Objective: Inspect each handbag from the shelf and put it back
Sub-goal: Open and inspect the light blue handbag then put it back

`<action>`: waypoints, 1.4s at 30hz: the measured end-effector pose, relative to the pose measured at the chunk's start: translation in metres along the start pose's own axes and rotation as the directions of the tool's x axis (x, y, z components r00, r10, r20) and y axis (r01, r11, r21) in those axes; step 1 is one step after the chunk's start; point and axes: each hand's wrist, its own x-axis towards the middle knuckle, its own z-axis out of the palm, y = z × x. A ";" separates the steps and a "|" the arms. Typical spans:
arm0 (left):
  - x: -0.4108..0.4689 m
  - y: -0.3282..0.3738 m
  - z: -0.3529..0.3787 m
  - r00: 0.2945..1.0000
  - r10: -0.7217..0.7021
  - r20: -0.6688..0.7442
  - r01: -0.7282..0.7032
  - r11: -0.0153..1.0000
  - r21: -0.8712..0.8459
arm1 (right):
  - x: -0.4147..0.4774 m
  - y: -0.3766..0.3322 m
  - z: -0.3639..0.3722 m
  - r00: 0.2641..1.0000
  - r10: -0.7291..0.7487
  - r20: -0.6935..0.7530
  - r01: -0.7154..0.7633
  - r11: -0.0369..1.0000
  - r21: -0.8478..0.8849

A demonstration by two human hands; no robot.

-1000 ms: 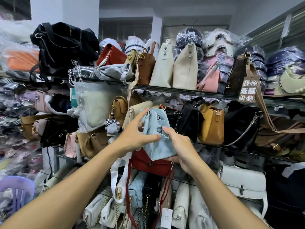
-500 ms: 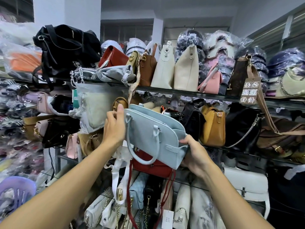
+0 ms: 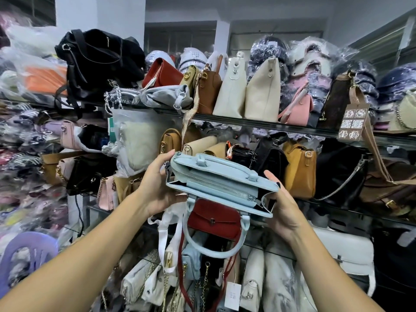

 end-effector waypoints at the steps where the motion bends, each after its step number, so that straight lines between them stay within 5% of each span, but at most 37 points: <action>1: -0.001 0.000 0.002 1.000 0.014 0.022 -0.014 1.000 -0.016 | 0.001 0.000 0.000 1.000 0.008 -0.006 -0.008 1.000 0.009; 27: -0.004 -0.006 0.010 0.982 0.146 0.120 -0.139 0.988 -0.060 | 0.007 -0.004 0.005 0.989 0.108 0.100 -0.120 0.985 0.121; 42: 0.005 -0.004 -0.003 0.988 0.150 -0.023 -0.152 0.979 -0.137 | 0.004 -0.011 0.022 0.988 -0.139 0.070 0.144 0.988 -0.064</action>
